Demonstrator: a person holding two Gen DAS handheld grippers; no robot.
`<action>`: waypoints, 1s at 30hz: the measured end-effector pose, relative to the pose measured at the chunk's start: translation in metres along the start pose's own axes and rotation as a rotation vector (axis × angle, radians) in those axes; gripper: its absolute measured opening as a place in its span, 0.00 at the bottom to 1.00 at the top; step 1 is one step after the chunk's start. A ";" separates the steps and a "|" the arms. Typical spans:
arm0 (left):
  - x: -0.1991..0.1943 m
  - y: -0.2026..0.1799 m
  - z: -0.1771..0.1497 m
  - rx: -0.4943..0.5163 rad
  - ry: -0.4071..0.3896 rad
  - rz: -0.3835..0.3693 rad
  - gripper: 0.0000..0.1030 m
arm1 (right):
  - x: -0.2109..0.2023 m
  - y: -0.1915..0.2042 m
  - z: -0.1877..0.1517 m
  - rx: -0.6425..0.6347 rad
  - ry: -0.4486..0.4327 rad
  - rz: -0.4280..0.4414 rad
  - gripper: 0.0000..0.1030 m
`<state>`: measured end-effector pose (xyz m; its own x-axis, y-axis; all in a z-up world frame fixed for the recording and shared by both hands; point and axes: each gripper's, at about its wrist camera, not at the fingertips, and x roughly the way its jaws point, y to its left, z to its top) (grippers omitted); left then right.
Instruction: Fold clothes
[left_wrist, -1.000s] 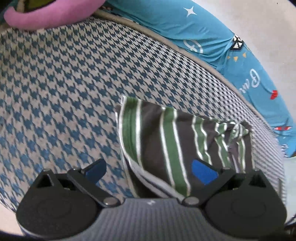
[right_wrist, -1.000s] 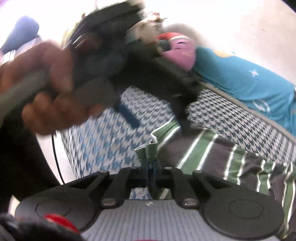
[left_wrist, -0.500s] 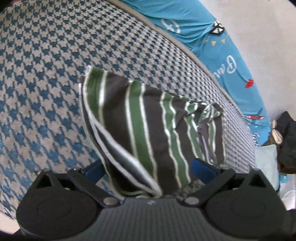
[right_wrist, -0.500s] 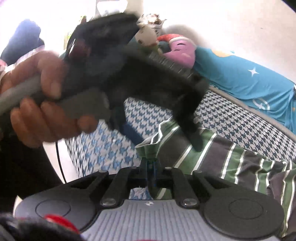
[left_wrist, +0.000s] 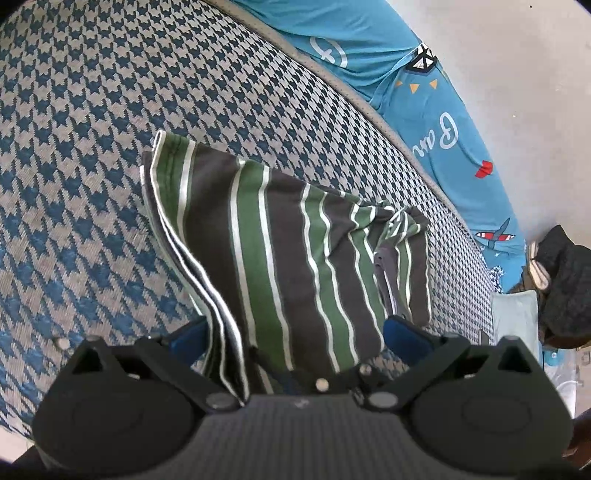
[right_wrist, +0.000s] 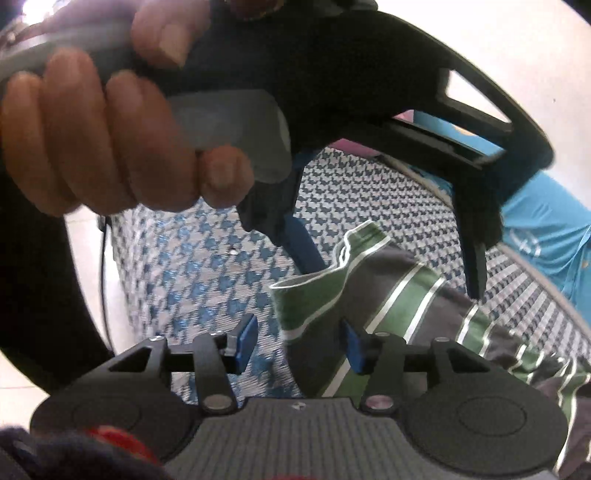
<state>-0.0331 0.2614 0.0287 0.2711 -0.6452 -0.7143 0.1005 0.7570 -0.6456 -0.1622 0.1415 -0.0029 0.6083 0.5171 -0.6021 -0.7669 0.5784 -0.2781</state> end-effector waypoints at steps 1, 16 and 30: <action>0.002 -0.001 0.001 0.000 0.000 0.001 1.00 | 0.003 0.001 0.000 -0.009 0.000 -0.018 0.47; 0.015 0.027 0.033 -0.063 -0.068 0.099 1.00 | -0.009 -0.037 0.016 0.109 -0.084 -0.081 0.07; 0.023 0.039 0.055 -0.071 -0.152 0.133 0.77 | -0.019 -0.037 0.012 0.119 -0.091 -0.087 0.07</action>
<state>0.0298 0.2819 0.0014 0.4196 -0.5126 -0.7491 -0.0127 0.8219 -0.5695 -0.1426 0.1178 0.0279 0.6916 0.5138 -0.5076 -0.6841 0.6915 -0.2322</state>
